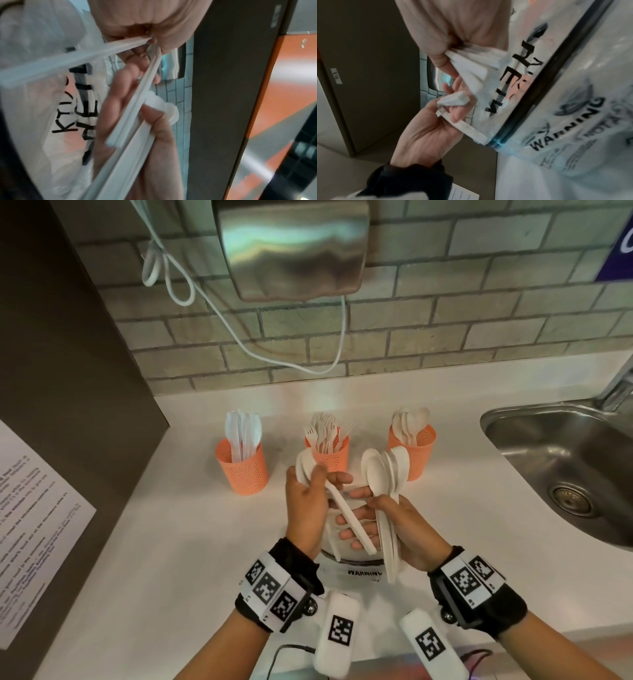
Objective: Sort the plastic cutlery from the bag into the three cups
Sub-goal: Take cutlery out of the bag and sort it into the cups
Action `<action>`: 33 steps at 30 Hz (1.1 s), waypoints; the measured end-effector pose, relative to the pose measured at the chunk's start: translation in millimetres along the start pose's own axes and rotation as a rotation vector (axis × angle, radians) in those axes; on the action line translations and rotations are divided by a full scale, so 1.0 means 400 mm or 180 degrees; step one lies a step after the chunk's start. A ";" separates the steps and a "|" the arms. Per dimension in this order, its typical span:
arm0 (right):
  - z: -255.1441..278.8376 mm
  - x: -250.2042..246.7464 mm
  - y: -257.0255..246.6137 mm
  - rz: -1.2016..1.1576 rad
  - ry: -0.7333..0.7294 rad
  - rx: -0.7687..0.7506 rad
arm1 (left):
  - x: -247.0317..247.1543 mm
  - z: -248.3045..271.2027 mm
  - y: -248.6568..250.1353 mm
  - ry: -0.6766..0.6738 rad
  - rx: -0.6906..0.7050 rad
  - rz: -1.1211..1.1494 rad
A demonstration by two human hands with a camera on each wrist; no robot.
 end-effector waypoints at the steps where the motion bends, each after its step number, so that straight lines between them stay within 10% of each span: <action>1: 0.002 -0.005 0.000 0.0042 0.0034 0.0009 | -0.021 -0.009 0.003 0.0125 0.0003 0.0102; 6: 0.003 -0.058 -0.007 0.0658 0.0569 -0.0269 | -0.042 -0.027 0.018 0.0003 -0.0225 0.0718; 17: 0.010 -0.118 -0.079 0.1650 0.1519 -0.1289 | 0.078 0.085 0.047 -0.0514 0.0399 -0.0488; 33: 0.023 -0.076 -0.070 0.1930 0.1344 -0.1489 | 0.112 0.042 0.018 -0.0394 0.0509 -0.1670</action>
Point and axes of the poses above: each hand's wrist, its own z-axis away from the middle knuckle, its own x-axis out of the palm, y = z × x, the point moved 10 cm from there along -z, towards the middle knuckle, and after that the axes turned 13 degrees about -z, right-handed, at the moved point
